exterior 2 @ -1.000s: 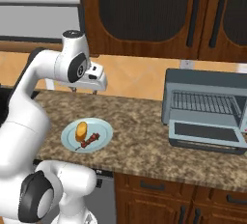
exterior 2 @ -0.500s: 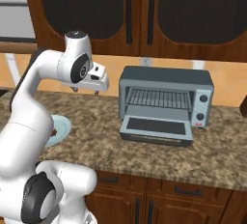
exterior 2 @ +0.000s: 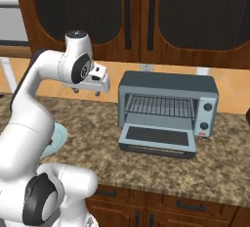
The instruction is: Pick up the kebab skewer and baguette bread, and place them inside the toaster oven. Close the toaster oven door and start by setting the timer.
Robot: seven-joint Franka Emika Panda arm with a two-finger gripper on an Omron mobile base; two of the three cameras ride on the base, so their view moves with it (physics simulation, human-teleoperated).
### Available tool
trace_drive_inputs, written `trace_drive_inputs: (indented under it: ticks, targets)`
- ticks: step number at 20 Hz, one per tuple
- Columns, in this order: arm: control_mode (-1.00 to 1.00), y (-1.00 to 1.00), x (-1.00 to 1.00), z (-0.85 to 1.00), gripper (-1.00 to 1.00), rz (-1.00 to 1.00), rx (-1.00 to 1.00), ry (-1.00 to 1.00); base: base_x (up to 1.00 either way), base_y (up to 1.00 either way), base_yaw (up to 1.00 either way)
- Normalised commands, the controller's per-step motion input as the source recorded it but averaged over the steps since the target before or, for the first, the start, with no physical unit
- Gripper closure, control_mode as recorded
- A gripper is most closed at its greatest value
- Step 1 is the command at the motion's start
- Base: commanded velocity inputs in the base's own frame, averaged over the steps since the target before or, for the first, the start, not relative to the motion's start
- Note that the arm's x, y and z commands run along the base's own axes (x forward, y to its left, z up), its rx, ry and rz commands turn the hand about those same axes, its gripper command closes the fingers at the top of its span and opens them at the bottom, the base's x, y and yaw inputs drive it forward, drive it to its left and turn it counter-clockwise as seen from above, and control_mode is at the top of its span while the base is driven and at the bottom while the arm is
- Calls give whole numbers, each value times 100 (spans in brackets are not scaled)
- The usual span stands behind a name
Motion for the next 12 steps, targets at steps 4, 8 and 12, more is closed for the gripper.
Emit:
trace_drive_inputs:
  ticks: [4, 8, 12]
  targets:
    - [100, 0, 0, 0, -100, 0, 0, 0, 3, 0, 0]
    - [-100, -29, -24, 0, -100, 0, 0, -5, 0, 0, 0]
    - [-100, -100, -93, 0, -100, 0, 2, -17, 0, 0, 0]
